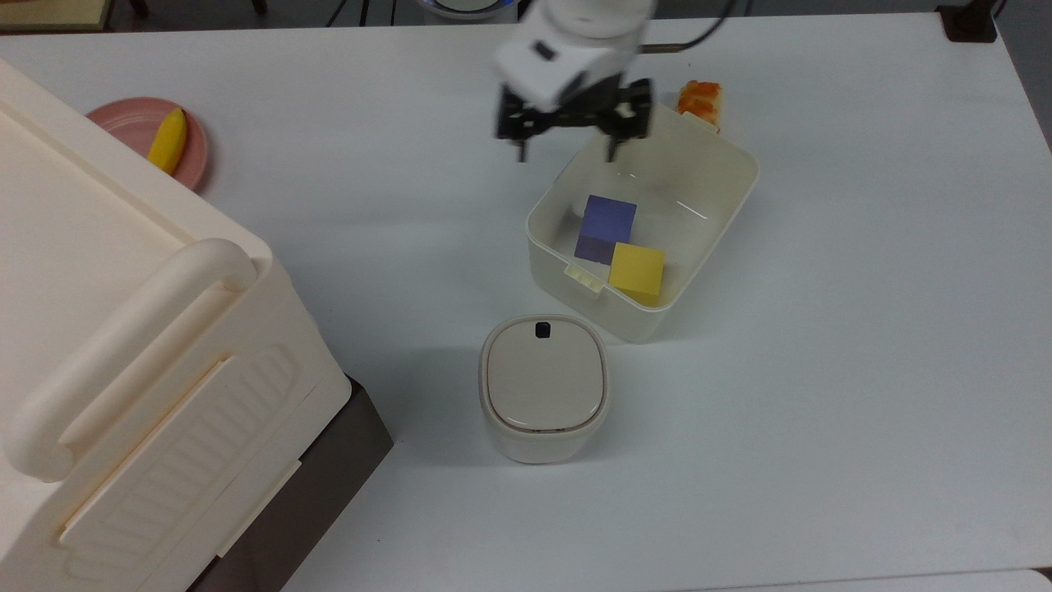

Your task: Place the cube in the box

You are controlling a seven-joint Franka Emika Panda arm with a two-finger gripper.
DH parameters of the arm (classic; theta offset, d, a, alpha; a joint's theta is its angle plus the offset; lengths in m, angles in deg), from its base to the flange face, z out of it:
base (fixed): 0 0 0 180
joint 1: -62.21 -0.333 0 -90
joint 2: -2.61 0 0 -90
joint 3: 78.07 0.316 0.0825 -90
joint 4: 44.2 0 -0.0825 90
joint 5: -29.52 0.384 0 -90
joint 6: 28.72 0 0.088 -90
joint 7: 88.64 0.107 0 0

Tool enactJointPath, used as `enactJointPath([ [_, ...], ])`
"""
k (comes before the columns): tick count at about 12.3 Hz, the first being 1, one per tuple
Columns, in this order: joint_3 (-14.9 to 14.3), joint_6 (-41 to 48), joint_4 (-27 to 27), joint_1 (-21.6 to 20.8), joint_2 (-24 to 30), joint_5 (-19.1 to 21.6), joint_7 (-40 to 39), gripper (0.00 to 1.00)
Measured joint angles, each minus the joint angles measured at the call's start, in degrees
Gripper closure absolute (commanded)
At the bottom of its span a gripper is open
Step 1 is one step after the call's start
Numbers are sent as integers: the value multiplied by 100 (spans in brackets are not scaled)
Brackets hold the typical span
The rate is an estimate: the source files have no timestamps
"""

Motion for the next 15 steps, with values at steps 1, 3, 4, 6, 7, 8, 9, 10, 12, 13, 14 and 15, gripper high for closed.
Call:
enactJointPath([
  [1,-3,12,11,306,24,0,-210,0],
  [3,-8,13,81,853,13,1,-566,0],
  [4,-10,-29,160,1071,-7,1,-667,0],
  [6,-9,-672,635,1309,-77,-4,-732,0],
  [7,-9,-1168,974,1318,-168,-112,-730,0],
  [8,-5,-1507,1208,1313,-330,-257,-724,0],
  [9,0,-1784,1310,1308,-539,-330,-724,3],
  [10,5,-2018,1319,1302,-728,-344,-723,30],
  [12,9,-2283,1318,1300,-922,-353,-720,58],
  [13,9,-2327,1314,1303,-949,-359,-721,58],
  [14,7,-2330,1306,1308,-951,-362,-731,58],
  [15,4,-2330,1292,1314,-943,-366,-757,58],
])
